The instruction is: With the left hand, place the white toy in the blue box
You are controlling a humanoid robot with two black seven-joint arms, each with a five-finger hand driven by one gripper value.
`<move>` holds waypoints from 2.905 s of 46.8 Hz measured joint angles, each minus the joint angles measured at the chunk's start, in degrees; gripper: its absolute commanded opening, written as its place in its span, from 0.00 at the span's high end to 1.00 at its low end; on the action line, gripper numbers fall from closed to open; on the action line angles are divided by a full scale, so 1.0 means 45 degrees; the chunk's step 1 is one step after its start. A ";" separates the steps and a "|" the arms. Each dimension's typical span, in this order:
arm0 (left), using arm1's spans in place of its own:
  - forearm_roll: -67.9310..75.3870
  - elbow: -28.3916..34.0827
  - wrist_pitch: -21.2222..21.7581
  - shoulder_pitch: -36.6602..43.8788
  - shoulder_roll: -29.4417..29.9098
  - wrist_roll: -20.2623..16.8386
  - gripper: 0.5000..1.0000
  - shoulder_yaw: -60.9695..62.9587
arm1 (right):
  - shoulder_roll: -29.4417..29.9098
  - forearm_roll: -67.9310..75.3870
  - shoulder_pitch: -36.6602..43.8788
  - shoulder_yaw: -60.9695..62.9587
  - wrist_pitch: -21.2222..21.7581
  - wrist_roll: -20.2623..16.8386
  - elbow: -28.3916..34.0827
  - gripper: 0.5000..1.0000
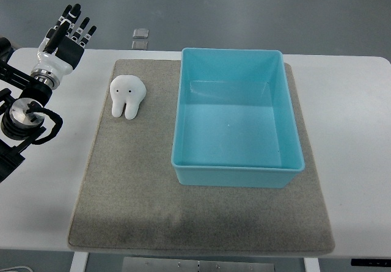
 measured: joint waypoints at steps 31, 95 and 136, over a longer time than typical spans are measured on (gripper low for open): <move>0.0033 0.0704 -0.1440 -0.0010 -0.0055 0.0004 0.02 0.0065 | 0.0000 0.0000 -0.0004 0.0000 0.0000 0.0000 0.0000 0.13; 1.3465 0.0777 -0.3017 -0.1839 0.2413 -0.0020 0.09 0.0144 | 0.0000 0.0000 -0.0001 0.0000 0.0000 0.0000 0.0000 0.13; 1.9407 0.0064 -0.3999 -0.2459 0.3032 -0.0134 0.13 0.0136 | 0.0000 0.0000 0.0001 0.0000 0.0000 -0.0001 0.0000 0.13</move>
